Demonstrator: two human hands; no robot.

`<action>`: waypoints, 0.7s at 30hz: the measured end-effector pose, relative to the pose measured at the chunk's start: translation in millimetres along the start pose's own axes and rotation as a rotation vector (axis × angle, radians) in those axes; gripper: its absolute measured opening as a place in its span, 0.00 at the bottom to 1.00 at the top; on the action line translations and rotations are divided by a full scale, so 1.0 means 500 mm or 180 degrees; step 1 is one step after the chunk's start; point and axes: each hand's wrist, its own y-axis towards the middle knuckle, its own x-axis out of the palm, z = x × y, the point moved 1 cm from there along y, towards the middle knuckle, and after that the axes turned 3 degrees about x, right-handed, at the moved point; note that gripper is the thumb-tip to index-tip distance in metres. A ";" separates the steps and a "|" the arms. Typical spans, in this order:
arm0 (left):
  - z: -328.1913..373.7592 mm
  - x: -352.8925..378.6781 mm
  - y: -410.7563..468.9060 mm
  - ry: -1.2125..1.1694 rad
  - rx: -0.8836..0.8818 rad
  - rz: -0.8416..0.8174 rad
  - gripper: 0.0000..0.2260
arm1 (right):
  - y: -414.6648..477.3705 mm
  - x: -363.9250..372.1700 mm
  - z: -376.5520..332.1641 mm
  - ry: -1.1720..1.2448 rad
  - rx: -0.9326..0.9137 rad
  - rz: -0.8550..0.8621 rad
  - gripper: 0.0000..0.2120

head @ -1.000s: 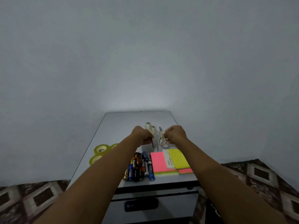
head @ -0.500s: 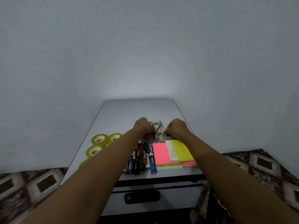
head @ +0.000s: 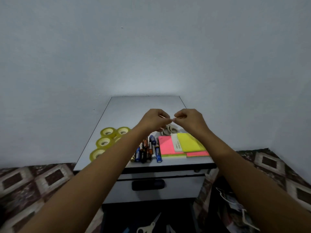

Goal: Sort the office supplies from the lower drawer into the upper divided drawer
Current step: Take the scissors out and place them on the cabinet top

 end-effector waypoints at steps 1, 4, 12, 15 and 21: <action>0.007 0.003 -0.028 -0.0080 0.0059 -0.0110 0.05 | -0.024 -0.008 -0.006 0.0094 -0.0037 -0.0031 0.11; 0.018 0.012 -0.118 -0.0238 0.0131 -0.0279 0.05 | -0.105 -0.031 -0.018 0.0424 -0.0015 -0.0132 0.10; -0.142 0.092 -0.322 -0.0031 -0.0378 -0.0696 0.04 | -0.351 0.042 0.078 0.0428 0.0323 -0.0784 0.08; -0.245 0.144 -0.380 0.0124 -0.0805 -0.0958 0.06 | -0.432 0.105 0.153 0.0073 0.0690 -0.1136 0.10; -0.421 0.224 -0.442 0.0900 -0.1389 -0.1097 0.09 | -0.528 0.225 0.276 -0.0204 0.1401 -0.1527 0.08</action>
